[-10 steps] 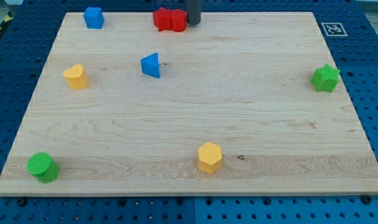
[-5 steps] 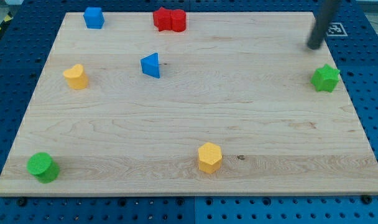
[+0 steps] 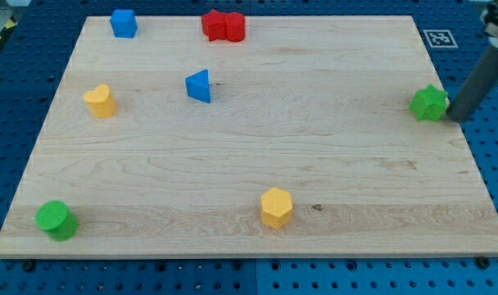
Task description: Put the green star below the group of red blocks
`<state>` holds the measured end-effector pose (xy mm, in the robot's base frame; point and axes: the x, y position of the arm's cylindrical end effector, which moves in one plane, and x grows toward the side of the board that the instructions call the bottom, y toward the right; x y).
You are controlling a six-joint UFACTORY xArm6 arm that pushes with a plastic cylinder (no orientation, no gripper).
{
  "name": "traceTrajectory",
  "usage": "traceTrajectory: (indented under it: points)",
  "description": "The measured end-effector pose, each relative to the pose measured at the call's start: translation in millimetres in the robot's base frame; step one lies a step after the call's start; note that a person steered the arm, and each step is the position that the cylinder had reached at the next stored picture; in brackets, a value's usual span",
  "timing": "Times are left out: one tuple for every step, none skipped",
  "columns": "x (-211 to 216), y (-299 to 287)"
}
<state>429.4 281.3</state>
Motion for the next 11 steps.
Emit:
traceTrajectory:
  points:
    - [-16, -49]
    - [-55, -89]
    - [-91, -122]
    - [-92, -101]
    - [-95, -74]
    - [-108, -87]
    - [-117, -121]
    - [-118, -158]
    - [-121, -196]
    - [-139, -241]
    - [-163, -286]
